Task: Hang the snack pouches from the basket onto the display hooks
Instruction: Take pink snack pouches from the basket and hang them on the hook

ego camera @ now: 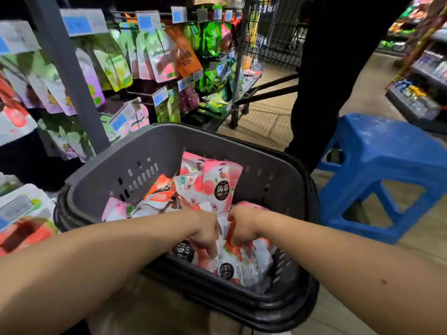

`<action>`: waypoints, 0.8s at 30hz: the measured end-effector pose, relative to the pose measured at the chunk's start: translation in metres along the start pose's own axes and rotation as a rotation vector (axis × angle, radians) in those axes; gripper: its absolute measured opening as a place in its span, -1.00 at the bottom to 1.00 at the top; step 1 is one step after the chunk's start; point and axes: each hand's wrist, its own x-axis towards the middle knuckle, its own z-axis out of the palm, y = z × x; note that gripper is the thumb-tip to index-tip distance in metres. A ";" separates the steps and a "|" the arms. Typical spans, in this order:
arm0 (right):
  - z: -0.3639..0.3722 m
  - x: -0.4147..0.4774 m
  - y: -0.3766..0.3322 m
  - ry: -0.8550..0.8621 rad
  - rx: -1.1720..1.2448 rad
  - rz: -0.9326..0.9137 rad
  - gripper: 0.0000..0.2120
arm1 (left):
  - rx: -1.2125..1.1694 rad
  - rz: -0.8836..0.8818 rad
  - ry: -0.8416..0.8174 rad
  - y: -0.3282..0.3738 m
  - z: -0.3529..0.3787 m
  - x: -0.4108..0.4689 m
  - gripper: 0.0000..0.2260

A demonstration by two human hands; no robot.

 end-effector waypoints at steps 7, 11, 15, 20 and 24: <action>0.004 -0.010 0.001 -0.039 -0.002 -0.060 -0.55 | -0.032 0.030 0.178 -0.009 -0.004 -0.008 -0.91; 0.003 -0.011 0.003 0.032 0.204 -0.074 -0.67 | -0.258 0.095 0.338 -0.022 -0.015 -0.015 -0.87; -0.011 -0.010 0.008 0.112 0.410 -0.048 -0.65 | -0.375 0.156 0.562 -0.029 -0.028 -0.019 -0.79; -0.026 -0.008 0.016 0.293 0.644 0.042 -0.78 | -0.583 -0.053 0.639 -0.036 -0.033 -0.013 -0.12; -0.029 -0.004 0.011 0.422 0.939 0.151 -0.87 | -0.718 -0.150 0.697 -0.035 -0.030 -0.010 -0.15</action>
